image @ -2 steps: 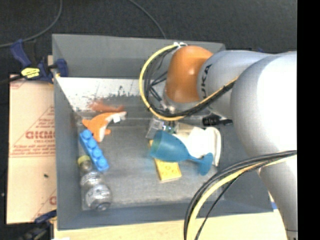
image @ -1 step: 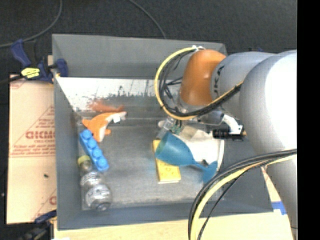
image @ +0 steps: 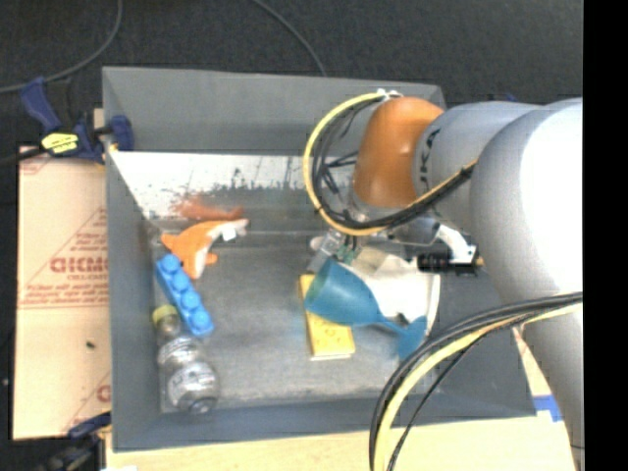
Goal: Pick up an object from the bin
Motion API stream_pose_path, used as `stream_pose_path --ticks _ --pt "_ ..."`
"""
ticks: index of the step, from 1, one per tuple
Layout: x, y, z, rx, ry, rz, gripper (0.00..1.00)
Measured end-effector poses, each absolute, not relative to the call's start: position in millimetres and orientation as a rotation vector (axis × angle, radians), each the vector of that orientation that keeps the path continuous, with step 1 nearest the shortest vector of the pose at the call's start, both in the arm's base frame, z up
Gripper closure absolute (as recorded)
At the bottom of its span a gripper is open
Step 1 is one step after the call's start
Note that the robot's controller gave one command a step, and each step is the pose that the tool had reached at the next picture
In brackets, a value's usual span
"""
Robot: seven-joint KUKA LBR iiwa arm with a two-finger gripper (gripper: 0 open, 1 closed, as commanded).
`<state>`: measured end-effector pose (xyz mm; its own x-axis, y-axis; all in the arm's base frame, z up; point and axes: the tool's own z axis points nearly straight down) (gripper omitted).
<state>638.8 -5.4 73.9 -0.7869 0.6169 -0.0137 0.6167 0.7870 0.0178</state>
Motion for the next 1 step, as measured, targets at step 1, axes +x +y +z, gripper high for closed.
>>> stream_pose_path --ticks 1 --pt "636.8 -12.4 72.8 1.085 2.931 0.023 1.0"
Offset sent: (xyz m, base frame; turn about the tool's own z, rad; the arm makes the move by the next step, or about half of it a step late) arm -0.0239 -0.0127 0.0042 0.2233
